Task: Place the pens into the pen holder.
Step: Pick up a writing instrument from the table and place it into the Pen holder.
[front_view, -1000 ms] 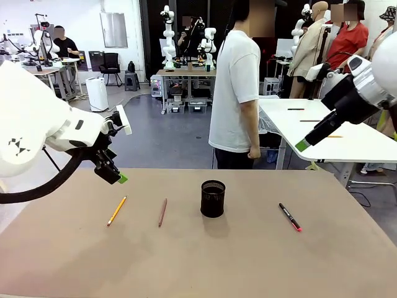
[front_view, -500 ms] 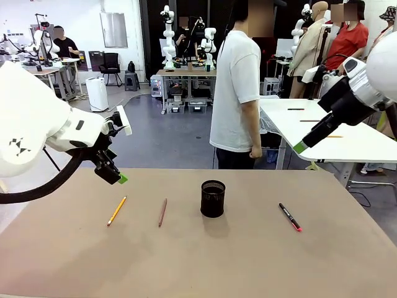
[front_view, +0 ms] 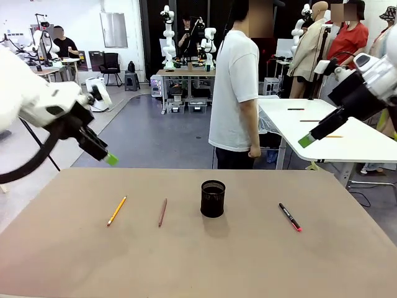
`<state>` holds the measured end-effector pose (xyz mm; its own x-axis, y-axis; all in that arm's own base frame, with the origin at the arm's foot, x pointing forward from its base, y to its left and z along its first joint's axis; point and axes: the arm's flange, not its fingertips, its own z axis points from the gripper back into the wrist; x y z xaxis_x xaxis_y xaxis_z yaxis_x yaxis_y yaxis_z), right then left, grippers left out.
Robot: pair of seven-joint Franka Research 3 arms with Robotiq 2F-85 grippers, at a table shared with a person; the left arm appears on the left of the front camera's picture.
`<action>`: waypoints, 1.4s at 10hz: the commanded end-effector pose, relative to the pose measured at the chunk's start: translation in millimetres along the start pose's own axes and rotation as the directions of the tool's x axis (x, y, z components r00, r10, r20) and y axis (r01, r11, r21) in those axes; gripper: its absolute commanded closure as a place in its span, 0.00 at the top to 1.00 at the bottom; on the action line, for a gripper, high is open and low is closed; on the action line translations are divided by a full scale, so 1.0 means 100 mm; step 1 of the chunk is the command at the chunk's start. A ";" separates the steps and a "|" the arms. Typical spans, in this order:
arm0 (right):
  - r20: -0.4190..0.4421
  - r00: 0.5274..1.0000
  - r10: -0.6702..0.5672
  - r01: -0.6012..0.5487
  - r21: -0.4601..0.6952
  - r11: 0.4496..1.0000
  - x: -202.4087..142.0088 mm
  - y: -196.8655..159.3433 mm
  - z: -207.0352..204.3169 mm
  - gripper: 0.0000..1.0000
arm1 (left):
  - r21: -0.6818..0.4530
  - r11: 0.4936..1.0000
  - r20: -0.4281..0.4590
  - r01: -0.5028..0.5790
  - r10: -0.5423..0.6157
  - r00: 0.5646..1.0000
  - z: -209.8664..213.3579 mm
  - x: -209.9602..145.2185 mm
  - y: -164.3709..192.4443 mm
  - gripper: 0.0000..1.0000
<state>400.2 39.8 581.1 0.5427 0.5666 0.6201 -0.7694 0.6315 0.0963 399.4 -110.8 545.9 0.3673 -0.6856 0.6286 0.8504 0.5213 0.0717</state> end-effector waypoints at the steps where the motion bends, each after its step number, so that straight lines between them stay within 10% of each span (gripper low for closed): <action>1: 0.034 0.997 0.072 -0.074 0.078 0.994 0.00 -0.18 0.15 1.00 | -0.032 0.999 0.041 -0.006 0.007 0.999 0.16 0.01 0.26 1.00; 14: 0.156 0.983 0.093 -0.104 0.065 0.992 -0.12 -0.59 0.65 1.00 | 0.075 0.997 0.155 0.022 -0.034 0.987 0.89 -0.22 0.77 1.00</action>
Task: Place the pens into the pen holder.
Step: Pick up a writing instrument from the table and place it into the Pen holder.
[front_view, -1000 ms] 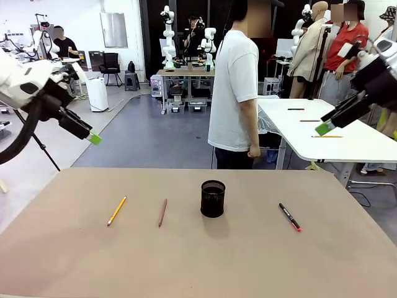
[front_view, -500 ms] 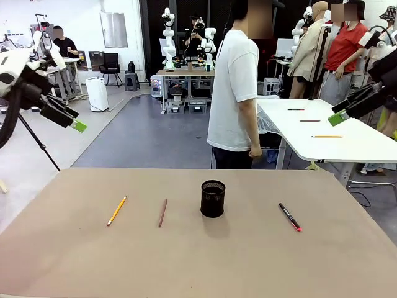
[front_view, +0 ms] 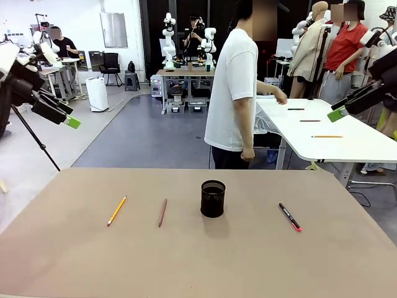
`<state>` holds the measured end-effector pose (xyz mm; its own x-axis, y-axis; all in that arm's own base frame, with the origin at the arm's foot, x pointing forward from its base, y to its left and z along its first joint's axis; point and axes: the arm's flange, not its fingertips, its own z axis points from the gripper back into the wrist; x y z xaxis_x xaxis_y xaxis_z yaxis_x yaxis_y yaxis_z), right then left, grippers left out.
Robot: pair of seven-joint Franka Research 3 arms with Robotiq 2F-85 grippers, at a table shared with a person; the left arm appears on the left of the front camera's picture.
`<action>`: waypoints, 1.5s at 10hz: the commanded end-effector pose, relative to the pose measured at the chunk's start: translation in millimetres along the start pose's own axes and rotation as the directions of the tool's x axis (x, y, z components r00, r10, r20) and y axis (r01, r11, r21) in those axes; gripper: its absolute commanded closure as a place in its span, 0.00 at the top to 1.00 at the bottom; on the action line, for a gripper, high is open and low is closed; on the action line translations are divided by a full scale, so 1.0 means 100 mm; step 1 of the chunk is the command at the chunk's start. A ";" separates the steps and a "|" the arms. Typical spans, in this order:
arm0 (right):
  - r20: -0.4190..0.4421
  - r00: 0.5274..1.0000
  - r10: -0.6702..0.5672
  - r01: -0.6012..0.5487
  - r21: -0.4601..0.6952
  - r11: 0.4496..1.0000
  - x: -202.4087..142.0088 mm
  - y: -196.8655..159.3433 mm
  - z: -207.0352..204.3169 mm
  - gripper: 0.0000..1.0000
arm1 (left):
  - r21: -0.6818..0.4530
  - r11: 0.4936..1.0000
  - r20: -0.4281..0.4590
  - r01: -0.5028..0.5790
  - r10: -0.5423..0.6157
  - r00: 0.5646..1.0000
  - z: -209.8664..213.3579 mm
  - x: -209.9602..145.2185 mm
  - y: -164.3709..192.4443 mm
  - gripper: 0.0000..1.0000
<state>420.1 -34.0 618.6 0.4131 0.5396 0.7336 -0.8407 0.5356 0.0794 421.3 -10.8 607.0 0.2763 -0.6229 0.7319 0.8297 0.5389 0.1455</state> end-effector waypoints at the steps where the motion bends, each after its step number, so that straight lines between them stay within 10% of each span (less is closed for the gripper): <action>1: 0.010 1.000 0.000 0.000 0.003 1.000 -0.04 0.00 0.04 1.00 | 0.002 1.000 0.008 -0.004 0.004 1.000 -0.01 -0.01 0.02 1.00; 6: -0.009 1.000 -0.012 0.012 -0.007 1.000 -0.04 -0.01 0.04 1.00 | 0.002 1.000 0.008 -0.004 0.004 1.000 -0.01 -0.01 0.02 1.00; 11: -0.396 0.916 -0.063 0.016 -0.119 0.993 -0.25 0.12 -0.73 1.00 | 0.002 1.000 0.008 -0.004 0.004 1.000 -0.01 -0.01 0.02 1.00; 15: -0.368 0.916 -0.158 0.033 -0.323 0.946 -0.43 0.15 -1.33 1.00 | 0.002 1.000 0.008 -0.004 0.004 1.000 -0.01 -0.01 0.02 1.00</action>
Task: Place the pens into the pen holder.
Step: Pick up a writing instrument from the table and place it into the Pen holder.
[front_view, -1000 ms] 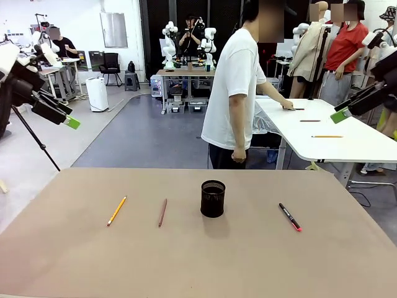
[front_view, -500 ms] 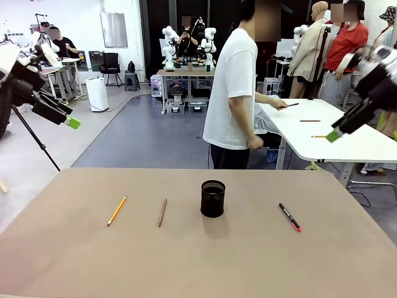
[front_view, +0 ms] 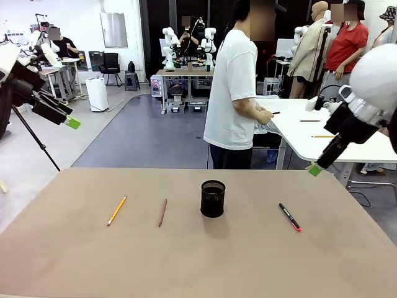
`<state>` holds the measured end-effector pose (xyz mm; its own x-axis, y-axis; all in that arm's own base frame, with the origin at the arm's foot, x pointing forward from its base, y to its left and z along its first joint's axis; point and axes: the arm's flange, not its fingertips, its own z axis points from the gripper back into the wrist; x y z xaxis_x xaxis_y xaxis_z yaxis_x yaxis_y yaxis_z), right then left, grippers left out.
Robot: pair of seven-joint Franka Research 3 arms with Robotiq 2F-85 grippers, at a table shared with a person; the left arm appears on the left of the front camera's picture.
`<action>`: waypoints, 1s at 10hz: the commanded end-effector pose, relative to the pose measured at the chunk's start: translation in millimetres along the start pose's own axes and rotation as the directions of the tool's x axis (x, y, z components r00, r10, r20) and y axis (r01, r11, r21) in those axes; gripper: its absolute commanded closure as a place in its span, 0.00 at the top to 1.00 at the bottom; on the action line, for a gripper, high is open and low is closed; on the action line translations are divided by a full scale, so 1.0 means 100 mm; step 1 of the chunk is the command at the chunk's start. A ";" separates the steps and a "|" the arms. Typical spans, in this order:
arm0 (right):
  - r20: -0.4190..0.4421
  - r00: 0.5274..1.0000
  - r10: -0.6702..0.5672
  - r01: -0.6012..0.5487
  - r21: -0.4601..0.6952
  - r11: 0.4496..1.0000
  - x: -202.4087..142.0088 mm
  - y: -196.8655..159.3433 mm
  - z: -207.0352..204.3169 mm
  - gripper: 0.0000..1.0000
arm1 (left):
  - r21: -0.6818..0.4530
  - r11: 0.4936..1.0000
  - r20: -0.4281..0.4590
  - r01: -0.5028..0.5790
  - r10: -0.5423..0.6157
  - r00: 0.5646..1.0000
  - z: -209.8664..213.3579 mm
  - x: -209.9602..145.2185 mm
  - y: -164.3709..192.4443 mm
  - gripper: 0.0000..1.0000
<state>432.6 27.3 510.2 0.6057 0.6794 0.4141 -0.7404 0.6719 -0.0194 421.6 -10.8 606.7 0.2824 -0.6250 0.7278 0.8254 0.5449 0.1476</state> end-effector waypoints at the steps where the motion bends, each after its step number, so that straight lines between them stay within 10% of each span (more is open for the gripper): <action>1: -0.012 0.997 -0.080 0.075 -0.227 0.971 0.08 0.01 -0.29 1.00 | -0.005 1.000 0.015 -0.001 0.001 1.000 0.00 0.00 0.02 1.00; 10: 0.011 0.999 -0.048 0.050 -0.220 0.974 0.10 -0.04 -0.38 1.00 | -0.005 1.000 0.015 -0.001 0.001 1.000 0.00 0.00 0.02 1.00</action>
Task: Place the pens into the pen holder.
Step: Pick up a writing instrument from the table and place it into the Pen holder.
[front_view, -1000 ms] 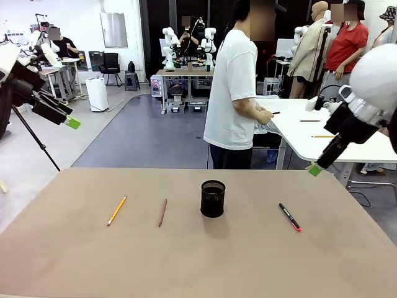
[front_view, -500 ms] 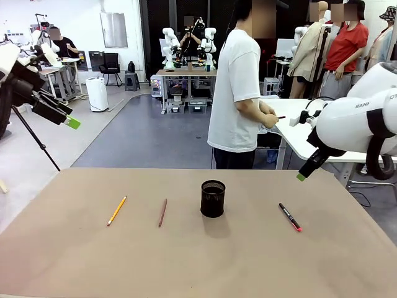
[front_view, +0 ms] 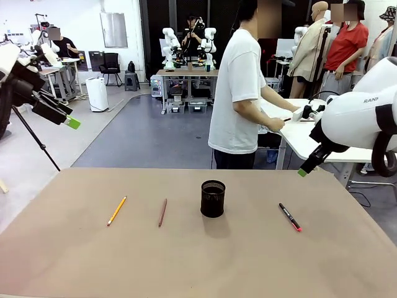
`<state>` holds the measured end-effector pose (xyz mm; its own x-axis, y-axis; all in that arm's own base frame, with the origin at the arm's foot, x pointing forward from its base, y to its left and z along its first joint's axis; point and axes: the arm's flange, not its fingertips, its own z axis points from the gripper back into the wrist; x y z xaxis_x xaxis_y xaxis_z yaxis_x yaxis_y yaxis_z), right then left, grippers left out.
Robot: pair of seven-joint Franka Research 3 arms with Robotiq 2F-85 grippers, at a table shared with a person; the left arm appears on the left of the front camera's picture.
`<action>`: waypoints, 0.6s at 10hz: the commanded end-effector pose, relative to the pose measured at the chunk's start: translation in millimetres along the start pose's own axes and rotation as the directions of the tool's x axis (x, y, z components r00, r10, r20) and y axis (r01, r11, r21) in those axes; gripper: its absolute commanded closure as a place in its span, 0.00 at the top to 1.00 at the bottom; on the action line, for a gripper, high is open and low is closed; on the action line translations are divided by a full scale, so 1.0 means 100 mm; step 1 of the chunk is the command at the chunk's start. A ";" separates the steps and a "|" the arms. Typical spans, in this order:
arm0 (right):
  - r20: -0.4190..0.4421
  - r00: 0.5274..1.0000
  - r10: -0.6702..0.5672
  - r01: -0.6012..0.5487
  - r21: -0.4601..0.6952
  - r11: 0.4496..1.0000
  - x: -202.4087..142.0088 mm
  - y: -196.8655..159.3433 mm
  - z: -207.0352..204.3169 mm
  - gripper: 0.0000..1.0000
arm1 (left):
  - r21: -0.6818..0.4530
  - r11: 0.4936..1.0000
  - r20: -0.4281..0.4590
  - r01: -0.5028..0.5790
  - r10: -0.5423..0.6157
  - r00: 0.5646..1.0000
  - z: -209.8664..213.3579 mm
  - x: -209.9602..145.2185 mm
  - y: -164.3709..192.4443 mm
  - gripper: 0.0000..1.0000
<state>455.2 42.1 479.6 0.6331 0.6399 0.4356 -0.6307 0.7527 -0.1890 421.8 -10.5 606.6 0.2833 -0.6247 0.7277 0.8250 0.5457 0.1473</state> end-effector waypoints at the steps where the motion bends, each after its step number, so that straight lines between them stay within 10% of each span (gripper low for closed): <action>1: -0.013 1.000 0.002 -0.002 -0.010 1.000 -0.02 0.02 0.01 1.00 | -0.005 1.000 0.016 0.000 0.000 1.000 0.00 0.00 0.01 1.00; 6: -0.140 0.989 -0.038 0.048 0.071 0.996 0.52 0.16 -0.27 1.00 | -0.005 1.000 0.016 0.000 0.000 1.000 0.00 0.00 0.01 1.00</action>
<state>467.4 77.4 471.2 0.6656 0.6478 0.3706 -0.6580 0.7437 -0.1181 421.8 -10.7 606.5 0.2833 -0.6249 0.7275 0.8250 0.5455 0.1473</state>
